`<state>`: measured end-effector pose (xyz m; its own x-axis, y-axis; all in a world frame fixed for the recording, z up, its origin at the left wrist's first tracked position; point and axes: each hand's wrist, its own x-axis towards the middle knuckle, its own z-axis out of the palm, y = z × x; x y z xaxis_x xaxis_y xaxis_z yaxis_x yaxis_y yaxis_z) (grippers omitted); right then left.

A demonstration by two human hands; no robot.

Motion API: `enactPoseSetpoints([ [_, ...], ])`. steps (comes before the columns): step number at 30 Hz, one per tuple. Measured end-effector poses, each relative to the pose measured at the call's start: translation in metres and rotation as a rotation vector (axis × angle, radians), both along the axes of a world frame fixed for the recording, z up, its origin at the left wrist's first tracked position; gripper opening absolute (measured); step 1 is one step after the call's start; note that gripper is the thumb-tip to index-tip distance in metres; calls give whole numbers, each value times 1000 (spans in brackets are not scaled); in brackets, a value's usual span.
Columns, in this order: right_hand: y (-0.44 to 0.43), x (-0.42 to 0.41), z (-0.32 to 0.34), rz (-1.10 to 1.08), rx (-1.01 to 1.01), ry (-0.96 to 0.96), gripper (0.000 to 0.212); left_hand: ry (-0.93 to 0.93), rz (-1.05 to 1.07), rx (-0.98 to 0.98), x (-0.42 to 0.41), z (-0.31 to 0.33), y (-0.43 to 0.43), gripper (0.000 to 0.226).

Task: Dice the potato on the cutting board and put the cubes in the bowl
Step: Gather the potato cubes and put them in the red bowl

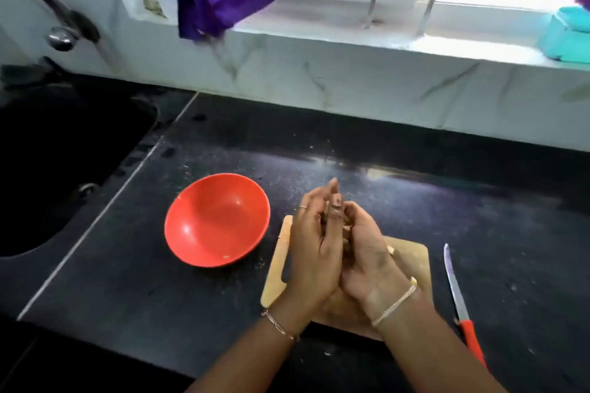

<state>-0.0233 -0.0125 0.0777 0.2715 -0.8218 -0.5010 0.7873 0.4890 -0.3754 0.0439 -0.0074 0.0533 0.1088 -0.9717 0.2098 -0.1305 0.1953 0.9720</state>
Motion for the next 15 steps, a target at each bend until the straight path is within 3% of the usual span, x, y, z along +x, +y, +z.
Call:
enactPoseSetpoints([
  [2,-11,31,-4,89,8,-108,19,4,125,-53,26,-1,-9,43],
  [4,-21,61,-5,165,-16,-189,37,84,219,-37,50,-1,-18,42],
  [8,-47,121,-17,162,13,-123,30,437,411,248,101,6,-40,40],
  [12,-69,159,-36,183,12,240,44,679,450,452,152,0,-59,56],
  [15,-71,167,-44,201,-10,433,26,639,447,530,169,-6,-59,67],
])
